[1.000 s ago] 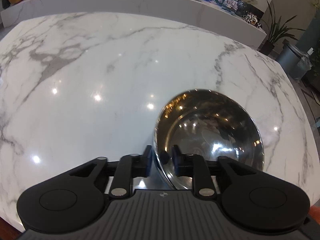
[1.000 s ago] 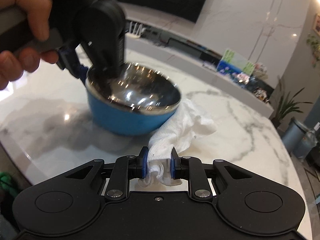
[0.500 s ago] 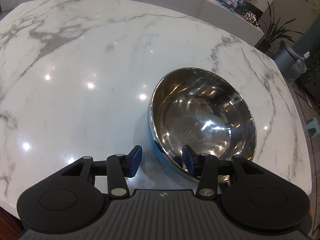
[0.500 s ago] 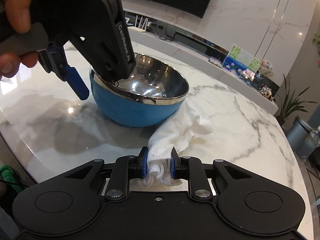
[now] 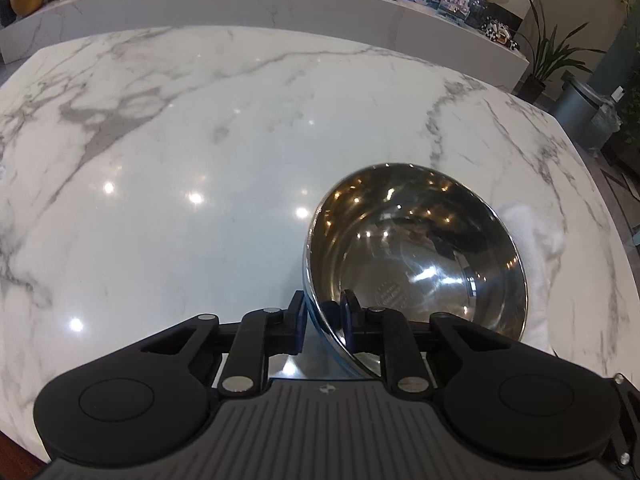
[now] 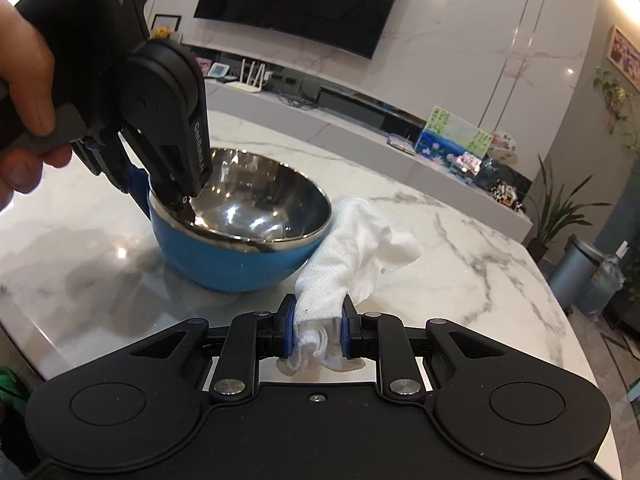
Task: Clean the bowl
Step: 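Hold the blue bowl rim with the left tool while the right tool holds the white cloth beside it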
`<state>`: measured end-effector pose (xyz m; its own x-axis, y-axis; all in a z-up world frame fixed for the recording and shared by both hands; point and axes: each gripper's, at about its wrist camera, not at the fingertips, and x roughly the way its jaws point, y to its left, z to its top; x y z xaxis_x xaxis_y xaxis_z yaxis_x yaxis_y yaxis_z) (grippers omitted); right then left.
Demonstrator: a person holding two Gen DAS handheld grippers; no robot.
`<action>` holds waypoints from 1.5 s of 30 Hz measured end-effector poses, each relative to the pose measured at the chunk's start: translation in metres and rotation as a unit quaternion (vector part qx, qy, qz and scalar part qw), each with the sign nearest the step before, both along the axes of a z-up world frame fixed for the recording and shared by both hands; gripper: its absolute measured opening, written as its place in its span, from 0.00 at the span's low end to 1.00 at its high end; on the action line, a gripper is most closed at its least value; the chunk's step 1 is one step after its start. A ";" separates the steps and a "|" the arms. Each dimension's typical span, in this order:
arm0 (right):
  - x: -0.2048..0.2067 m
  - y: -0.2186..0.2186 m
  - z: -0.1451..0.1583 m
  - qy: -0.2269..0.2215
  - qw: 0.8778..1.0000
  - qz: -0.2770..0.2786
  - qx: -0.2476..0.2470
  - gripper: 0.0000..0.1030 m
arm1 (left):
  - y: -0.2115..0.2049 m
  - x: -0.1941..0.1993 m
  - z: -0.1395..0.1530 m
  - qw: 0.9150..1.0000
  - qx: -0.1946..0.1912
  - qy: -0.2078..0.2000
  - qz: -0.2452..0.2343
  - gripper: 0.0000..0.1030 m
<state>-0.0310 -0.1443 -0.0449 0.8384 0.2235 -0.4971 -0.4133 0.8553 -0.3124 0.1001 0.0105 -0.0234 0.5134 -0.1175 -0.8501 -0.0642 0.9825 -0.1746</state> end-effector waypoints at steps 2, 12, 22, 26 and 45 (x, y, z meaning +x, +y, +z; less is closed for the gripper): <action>0.001 0.000 0.002 -0.001 1.000 0.000 0.004 0.18 | 0.000 0.000 0.001 1.000 0.002 -0.003 -0.001 0.15; 0.004 0.003 -0.004 0.030 0.999 0.016 -0.002 0.18 | 0.001 -0.001 0.000 1.000 -0.001 -0.005 -0.001 0.15; 0.005 0.008 -0.015 0.065 0.997 0.024 -0.012 0.18 | 0.010 -0.011 -0.004 0.999 -0.029 0.015 0.028 0.37; 0.005 0.004 -0.010 0.068 0.997 0.027 -0.014 0.18 | 0.010 -0.017 -0.005 0.998 -0.045 0.023 0.030 0.38; 0.009 -0.015 -0.002 -0.016 1.000 -0.004 0.002 0.18 | 0.003 0.004 0.002 1.000 0.004 -0.009 -0.005 0.13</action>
<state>-0.0223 -0.1591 -0.0465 0.8551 0.2190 -0.4700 -0.3972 0.8592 -0.3223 0.1036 0.0131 -0.0210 0.5283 -0.1159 -0.8411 -0.0517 0.9844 -0.1682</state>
